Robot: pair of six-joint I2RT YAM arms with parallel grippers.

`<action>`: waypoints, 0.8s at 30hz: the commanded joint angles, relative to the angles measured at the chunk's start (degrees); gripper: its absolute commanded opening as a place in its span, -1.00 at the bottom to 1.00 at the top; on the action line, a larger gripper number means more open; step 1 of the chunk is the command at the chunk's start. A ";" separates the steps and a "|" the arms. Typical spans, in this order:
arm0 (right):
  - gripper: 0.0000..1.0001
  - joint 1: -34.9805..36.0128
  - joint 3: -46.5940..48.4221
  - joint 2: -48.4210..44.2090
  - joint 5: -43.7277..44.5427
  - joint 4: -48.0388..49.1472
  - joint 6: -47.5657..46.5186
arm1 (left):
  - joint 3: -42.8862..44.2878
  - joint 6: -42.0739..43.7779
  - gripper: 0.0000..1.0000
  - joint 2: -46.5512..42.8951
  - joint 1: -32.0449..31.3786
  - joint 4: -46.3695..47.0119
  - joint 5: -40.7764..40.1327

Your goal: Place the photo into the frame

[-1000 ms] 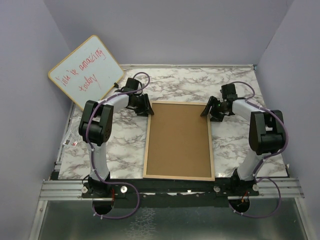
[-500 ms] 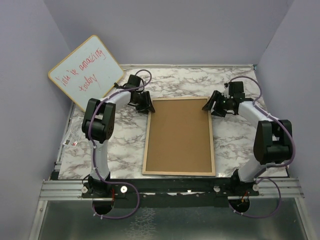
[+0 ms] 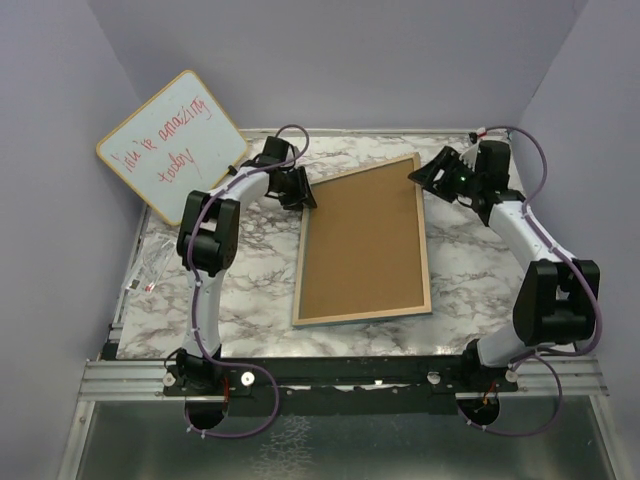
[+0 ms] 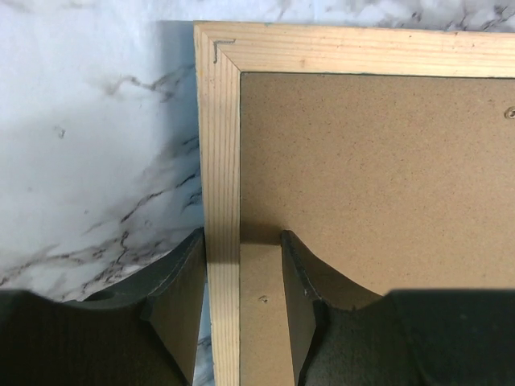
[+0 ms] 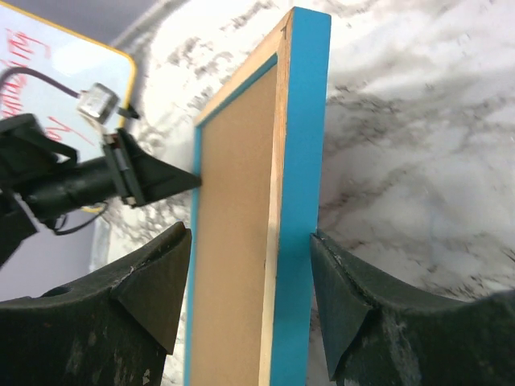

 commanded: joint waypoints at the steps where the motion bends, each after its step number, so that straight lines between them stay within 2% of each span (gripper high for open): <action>1: 0.26 4.26 1.20 -1.85 -19.92 7.72 9.93 | 2.45 -3.71 -0.17 6.44 -8.50 3.50 9.90; 7: 0.26 4.51 -1.88 -1.58 -21.31 22.15 19.52 | 3.86 -7.23 -0.16 7.87 -9.29 6.99 12.37; 10: 0.26 5.06 -1.11 -0.40 -20.81 26.08 21.73 | 3.96 -8.12 -0.16 8.02 -9.40 8.16 12.80; 19: 0.21 7.14 1.58 2.96 -20.08 27.68 22.76 | 3.21 -8.97 -0.16 7.90 -9.40 10.24 12.41; 24: 0.12 8.02 2.75 4.71 -16.34 23.29 20.99 | 1.73 -8.28 -0.20 7.20 -9.14 10.40 10.62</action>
